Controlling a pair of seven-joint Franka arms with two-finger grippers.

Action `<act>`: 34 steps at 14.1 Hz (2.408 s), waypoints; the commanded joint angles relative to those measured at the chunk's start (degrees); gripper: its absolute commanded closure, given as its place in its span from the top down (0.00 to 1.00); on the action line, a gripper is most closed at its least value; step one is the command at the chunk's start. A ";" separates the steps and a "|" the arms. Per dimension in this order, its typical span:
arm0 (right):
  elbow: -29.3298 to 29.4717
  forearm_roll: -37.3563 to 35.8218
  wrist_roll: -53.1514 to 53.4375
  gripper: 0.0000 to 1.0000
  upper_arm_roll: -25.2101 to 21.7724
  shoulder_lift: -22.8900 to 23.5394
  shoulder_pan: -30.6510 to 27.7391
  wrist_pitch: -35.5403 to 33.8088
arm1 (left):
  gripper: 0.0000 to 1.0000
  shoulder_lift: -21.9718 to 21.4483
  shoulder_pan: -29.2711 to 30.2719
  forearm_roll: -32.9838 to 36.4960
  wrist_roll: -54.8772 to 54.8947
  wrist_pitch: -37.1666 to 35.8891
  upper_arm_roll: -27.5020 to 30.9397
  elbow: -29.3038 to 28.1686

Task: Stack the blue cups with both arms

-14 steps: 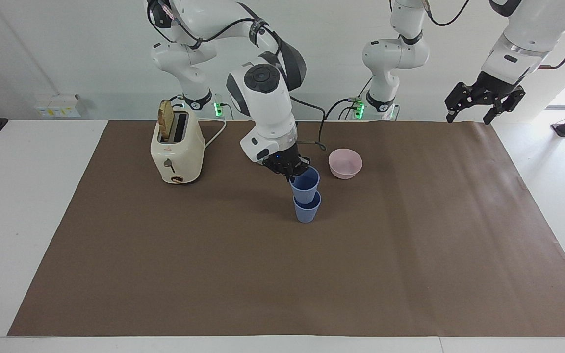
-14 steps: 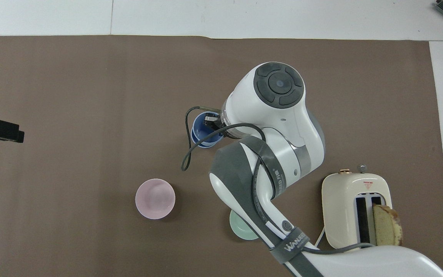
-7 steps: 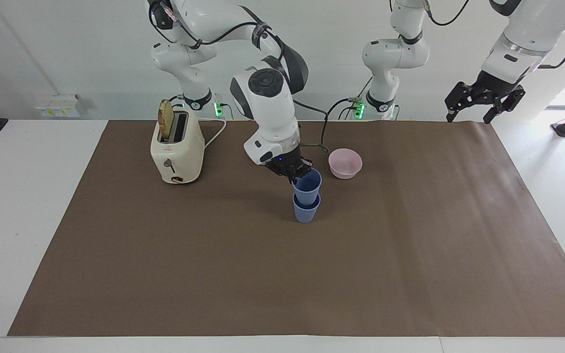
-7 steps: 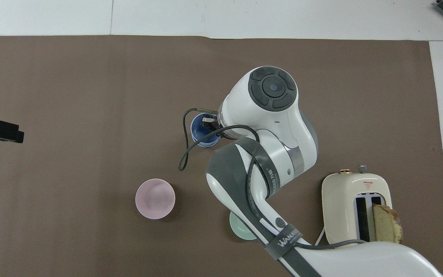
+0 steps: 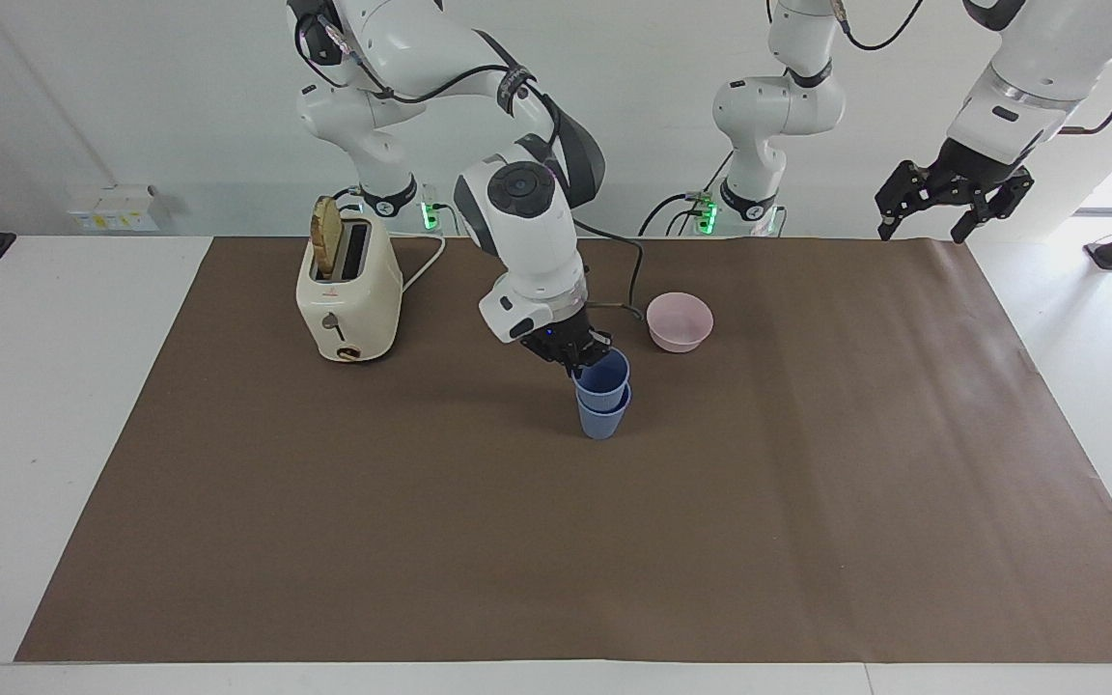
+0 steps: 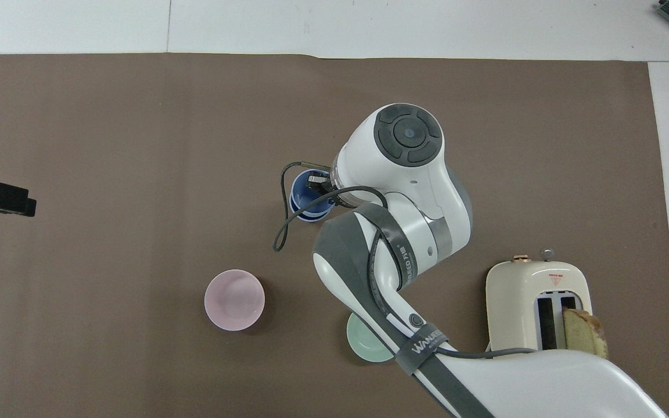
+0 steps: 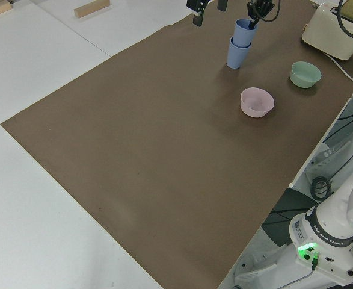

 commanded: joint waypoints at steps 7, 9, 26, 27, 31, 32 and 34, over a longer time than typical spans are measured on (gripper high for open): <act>-1.09 0.66 -1.04 0.00 0.33 1.18 -0.42 2.63 | 1.00 -1.43 0.38 -0.35 -0.30 -0.47 -0.11 -1.46; -1.00 0.75 -1.04 0.11 0.33 1.35 -0.42 2.54 | 1.00 -1.43 0.38 -0.35 -0.30 -0.47 -0.11 -1.46; 5.32 -0.48 -1.31 1.00 -0.20 -3.29 -6.20 -6.68 | 1.00 -1.43 0.46 -0.35 -0.91 -0.55 -0.11 -1.28; 5.41 -0.48 -2.96 1.00 -0.20 -4.35 -7.70 -7.56 | 1.00 -1.43 0.38 -0.35 -0.74 -1.08 -0.11 -1.37; 5.50 -0.40 -12.18 1.00 -0.29 -7.86 -13.15 -11.60 | 1.00 -0.99 0.55 -0.53 -0.91 -1.53 -0.02 -0.41; 5.59 -0.48 -14.56 1.00 -0.20 -8.48 -14.38 -13.53 | 1.00 -0.90 0.55 -0.44 -0.91 -0.39 -0.02 -0.32; 7.69 -0.48 -19.74 1.00 -0.38 -9.98 -17.37 -17.48 | 1.00 -0.90 0.55 -0.35 -0.83 0.15 -0.02 -0.49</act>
